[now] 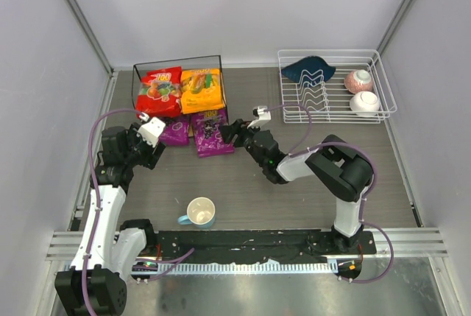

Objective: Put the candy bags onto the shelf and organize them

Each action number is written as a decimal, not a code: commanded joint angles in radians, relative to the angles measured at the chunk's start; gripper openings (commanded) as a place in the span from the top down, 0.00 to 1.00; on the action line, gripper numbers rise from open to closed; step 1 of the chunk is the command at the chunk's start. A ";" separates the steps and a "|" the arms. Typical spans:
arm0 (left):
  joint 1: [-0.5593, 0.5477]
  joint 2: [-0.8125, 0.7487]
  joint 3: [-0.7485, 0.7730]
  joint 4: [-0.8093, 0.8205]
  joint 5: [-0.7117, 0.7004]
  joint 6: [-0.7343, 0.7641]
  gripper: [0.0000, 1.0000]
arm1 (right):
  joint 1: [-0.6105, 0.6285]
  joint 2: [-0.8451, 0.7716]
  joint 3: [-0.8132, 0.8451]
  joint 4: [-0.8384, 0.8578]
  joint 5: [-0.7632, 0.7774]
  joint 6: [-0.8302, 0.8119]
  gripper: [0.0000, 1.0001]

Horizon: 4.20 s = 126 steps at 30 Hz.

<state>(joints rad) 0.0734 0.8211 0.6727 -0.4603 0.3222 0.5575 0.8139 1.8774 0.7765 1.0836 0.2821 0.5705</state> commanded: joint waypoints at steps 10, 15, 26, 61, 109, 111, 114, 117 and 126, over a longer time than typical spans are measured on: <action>0.006 -0.014 0.008 0.028 0.005 0.004 0.31 | -0.009 0.012 -0.043 -0.005 -0.118 0.026 0.31; 0.006 -0.016 0.011 0.023 0.005 0.002 0.32 | -0.012 0.019 -0.037 -0.054 -0.103 0.003 0.28; 0.006 -0.022 0.019 0.014 0.002 0.005 0.31 | -0.018 0.072 -0.013 -0.082 -0.107 0.002 0.27; 0.005 -0.019 0.010 0.028 -0.006 0.009 0.32 | -0.025 0.098 0.067 0.055 -0.061 0.088 0.99; 0.006 -0.005 -0.009 0.049 -0.021 0.024 0.32 | -0.081 0.255 0.290 0.045 -0.066 0.111 0.99; 0.005 -0.002 -0.009 0.049 -0.021 0.024 0.32 | -0.082 0.258 0.296 0.042 -0.064 0.109 0.99; 0.006 0.000 -0.007 0.051 -0.022 0.025 0.32 | -0.087 0.262 0.300 0.038 -0.066 0.111 0.99; 0.005 0.000 -0.009 0.051 -0.023 0.025 0.32 | -0.090 0.258 0.294 0.032 -0.070 0.111 0.84; 0.006 0.001 -0.010 0.052 -0.015 0.024 0.32 | -0.091 0.212 0.211 0.076 -0.078 0.129 0.44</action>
<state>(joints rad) 0.0738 0.8211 0.6643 -0.4595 0.3061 0.5663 0.7418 2.1468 1.0183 1.0702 0.1696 0.6949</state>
